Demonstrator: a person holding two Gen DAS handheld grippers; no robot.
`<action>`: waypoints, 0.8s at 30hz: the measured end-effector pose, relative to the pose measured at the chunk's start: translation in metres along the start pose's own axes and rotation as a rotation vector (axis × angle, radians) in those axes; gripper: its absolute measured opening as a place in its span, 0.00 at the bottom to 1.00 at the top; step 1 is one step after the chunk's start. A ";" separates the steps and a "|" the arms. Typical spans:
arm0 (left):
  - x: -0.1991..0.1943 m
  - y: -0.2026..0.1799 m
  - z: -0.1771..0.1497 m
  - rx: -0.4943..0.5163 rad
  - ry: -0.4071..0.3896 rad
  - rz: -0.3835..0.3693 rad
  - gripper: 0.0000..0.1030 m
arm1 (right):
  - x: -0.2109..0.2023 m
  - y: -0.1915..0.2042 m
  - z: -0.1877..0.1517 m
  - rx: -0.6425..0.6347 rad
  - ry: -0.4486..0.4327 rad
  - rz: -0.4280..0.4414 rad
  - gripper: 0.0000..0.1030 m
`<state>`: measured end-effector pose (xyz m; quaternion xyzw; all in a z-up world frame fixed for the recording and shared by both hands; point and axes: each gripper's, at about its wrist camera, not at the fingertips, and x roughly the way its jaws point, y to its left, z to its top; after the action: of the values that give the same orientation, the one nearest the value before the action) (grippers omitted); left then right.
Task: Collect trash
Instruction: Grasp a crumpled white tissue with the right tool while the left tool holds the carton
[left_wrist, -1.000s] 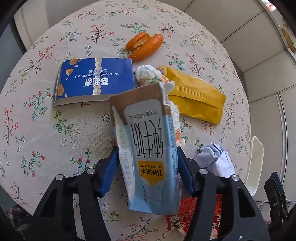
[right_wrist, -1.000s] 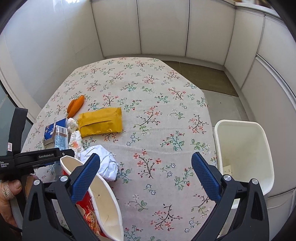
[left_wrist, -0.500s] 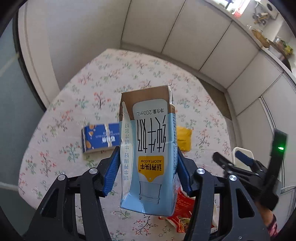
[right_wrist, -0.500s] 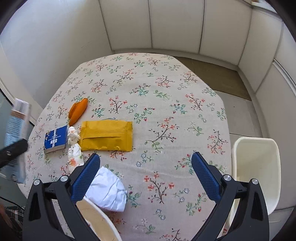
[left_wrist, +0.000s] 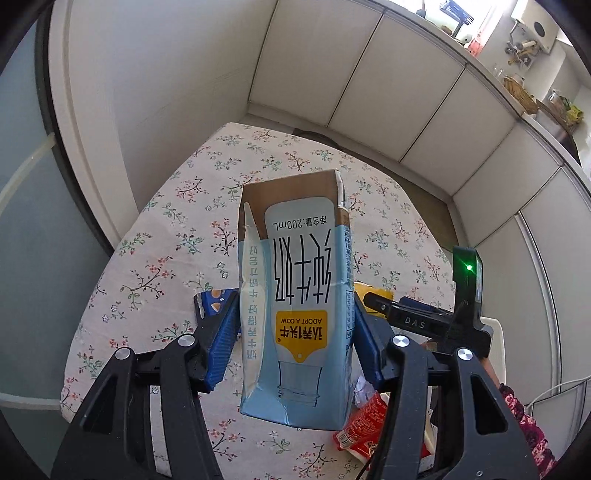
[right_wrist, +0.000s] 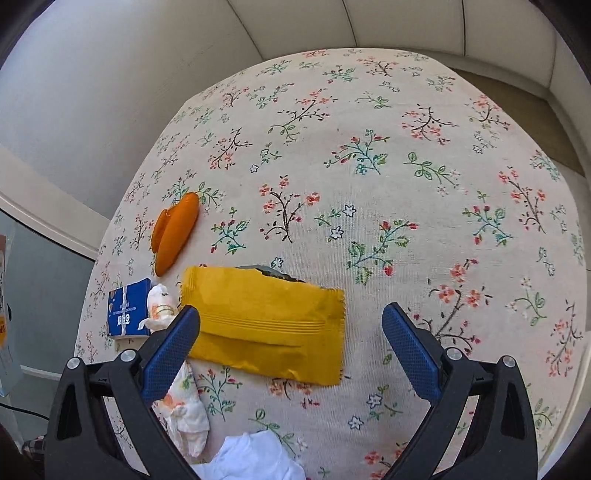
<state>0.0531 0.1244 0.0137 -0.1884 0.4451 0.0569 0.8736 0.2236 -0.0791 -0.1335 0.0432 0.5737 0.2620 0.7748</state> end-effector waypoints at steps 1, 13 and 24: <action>0.001 0.001 0.001 -0.003 0.000 -0.002 0.53 | 0.004 -0.001 0.000 0.003 0.009 0.002 0.93; 0.004 0.007 0.003 -0.029 0.017 -0.010 0.53 | 0.016 0.007 -0.005 -0.067 0.035 -0.048 0.02; -0.007 0.014 0.003 -0.061 -0.008 -0.018 0.53 | -0.017 0.048 0.006 -0.229 -0.007 0.056 0.06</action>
<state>0.0474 0.1393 0.0174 -0.2186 0.4382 0.0634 0.8696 0.2082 -0.0442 -0.0990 -0.0285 0.5358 0.3471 0.7692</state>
